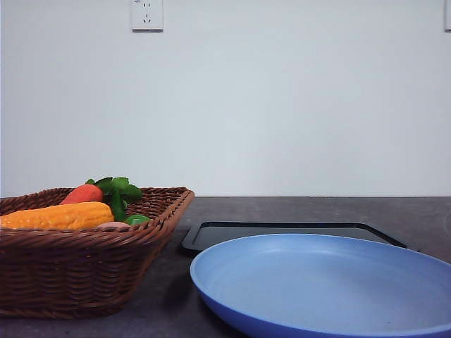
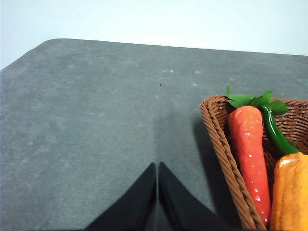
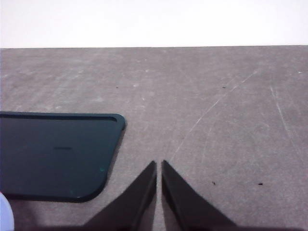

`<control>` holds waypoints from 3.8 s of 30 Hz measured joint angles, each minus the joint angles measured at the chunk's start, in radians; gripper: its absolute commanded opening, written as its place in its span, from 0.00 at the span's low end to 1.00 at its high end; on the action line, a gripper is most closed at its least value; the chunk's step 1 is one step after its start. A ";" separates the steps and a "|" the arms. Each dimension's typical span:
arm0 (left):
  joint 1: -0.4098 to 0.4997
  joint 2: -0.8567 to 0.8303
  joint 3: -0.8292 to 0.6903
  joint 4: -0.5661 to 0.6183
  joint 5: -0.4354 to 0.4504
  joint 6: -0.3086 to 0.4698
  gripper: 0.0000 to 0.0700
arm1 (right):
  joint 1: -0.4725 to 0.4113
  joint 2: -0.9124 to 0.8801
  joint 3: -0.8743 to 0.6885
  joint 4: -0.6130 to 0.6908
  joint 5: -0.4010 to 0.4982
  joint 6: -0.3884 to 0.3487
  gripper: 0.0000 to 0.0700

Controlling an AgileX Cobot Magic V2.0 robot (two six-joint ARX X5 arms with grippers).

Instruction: Transfer egg from basket to plate and serve

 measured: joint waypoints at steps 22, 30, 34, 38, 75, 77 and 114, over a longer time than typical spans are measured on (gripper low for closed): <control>0.000 0.000 -0.004 0.013 0.056 -0.327 0.00 | 0.000 0.000 0.000 0.177 -0.051 0.316 0.00; 0.000 0.052 0.064 -0.108 0.151 -0.343 0.00 | 0.000 0.012 0.109 -0.008 -0.054 0.363 0.00; 0.000 0.145 0.164 -0.137 0.202 -0.344 0.00 | 0.000 0.075 0.205 -0.110 -0.057 0.355 0.00; -0.001 0.262 0.232 -0.147 0.281 -0.343 0.00 | 0.000 0.178 0.295 -0.196 -0.084 0.328 0.00; -0.211 0.901 0.536 -0.273 0.597 -0.193 0.40 | 0.188 1.158 0.499 -0.327 -0.444 0.133 0.27; -0.211 0.901 0.536 -0.274 0.597 -0.193 0.40 | 0.207 1.202 0.499 -0.290 -0.444 0.143 0.26; -0.454 1.104 0.593 -0.229 0.419 -0.236 0.66 | 0.059 0.909 0.500 -0.382 -0.325 0.190 0.00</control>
